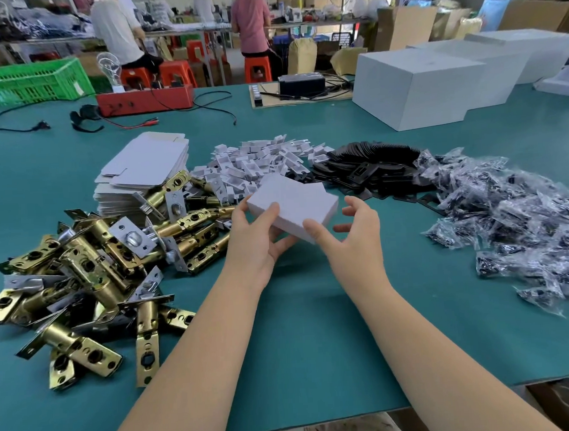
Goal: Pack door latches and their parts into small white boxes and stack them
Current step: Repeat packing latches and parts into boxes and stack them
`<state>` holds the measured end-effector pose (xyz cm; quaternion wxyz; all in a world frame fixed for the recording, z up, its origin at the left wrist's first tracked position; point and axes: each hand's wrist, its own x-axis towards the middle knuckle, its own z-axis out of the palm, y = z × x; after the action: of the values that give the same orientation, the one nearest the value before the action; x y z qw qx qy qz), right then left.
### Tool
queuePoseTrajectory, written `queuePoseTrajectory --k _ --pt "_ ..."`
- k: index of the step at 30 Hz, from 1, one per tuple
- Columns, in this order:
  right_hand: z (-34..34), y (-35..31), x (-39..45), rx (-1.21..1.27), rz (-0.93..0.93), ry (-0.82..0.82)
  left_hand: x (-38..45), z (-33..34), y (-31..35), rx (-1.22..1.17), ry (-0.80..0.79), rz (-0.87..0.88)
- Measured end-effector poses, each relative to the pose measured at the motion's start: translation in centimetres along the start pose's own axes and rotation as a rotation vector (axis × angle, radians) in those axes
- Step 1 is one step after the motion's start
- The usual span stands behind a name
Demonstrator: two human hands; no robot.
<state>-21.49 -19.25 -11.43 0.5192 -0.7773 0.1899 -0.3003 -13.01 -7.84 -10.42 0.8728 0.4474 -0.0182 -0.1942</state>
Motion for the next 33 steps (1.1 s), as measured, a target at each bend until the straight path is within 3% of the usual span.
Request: queuePoseTrajectory --k 3,7,11,15,19,22,24,26,28,33 --pt "0.5 -0.2 -0.3 0.05 -0.058 -0.095 0.1 0.4 -0.5 0.034 0.028 0.094" --pt "0.5 -0.3 -0.1 0.299 -0.05 -0.268 0.2 0.5 -0.9 0.151 0.021 0.209" --pt "0.0 -0.2 0.8 0.373 -0.066 -0.292 0.6 0.1 -1.4 0.701 -0.003 0.328" --pt "0.0 0.3 1.9 0.394 -0.053 -0.306 1.3 -0.2 -2.1 0.999 -0.021 0.352" --pt "0.7 0.9 2.0 0.223 0.014 -0.286 1.9 -0.3 -2.8 1.188 0.059 0.312" --pt "1.5 0.7 1.6 0.034 0.053 -0.106 2.2 -0.3 -2.7 1.338 0.062 0.243" --pt "1.7 0.8 1.4 0.186 0.071 -0.044 2.2 -0.2 -2.8 1.372 0.051 0.228" --pt "2.0 0.8 1.6 0.345 0.108 -0.093 2.2 -0.1 -2.7 1.367 0.028 0.214" --pt "1.9 0.3 2.3 0.348 0.142 -0.168 2.2 0.0 -2.6 1.338 0.021 0.207" --pt "1.6 0.7 3.4 0.293 0.221 -0.115 2.3 -0.1 -2.3 1.19 0.02 0.188"
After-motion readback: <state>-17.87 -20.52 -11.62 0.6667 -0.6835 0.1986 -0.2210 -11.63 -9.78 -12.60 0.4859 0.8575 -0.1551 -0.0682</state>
